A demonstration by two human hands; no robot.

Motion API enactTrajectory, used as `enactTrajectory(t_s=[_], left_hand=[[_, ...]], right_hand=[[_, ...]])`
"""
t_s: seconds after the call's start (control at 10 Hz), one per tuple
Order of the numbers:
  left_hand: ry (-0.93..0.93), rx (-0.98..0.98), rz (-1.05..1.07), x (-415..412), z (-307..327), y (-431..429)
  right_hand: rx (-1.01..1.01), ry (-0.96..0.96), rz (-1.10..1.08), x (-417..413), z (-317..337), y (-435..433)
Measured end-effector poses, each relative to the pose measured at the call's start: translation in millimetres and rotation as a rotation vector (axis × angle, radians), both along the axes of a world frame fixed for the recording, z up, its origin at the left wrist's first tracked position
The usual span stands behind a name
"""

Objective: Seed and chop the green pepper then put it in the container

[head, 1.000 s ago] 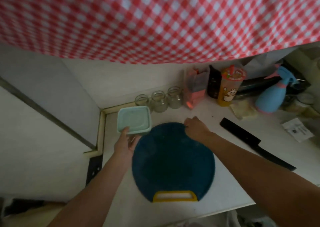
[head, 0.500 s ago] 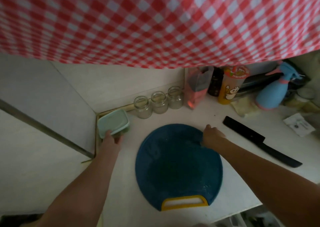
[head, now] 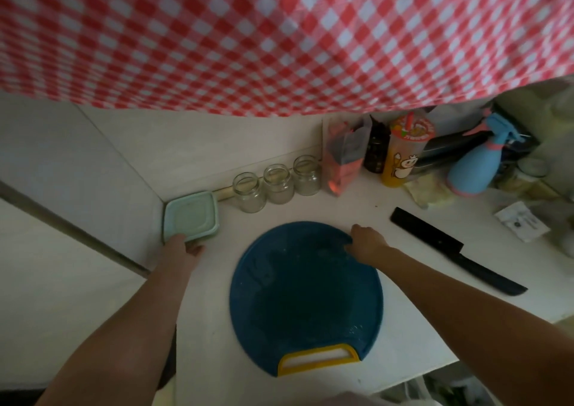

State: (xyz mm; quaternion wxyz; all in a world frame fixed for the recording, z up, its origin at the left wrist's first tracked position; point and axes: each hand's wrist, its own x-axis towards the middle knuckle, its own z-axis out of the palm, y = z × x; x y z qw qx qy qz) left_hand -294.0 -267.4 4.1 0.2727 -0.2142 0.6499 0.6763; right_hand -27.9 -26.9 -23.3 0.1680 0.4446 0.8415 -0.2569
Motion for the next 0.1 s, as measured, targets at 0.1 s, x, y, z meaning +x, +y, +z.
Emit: enactTrajectory(t_s=[0.1], left_hand=[[-0.048,0.013,0.023,8.5,7.1,9.6]], right_hand=[[0.008,0.034,0.051,-1.3,6.5,-0.5]])
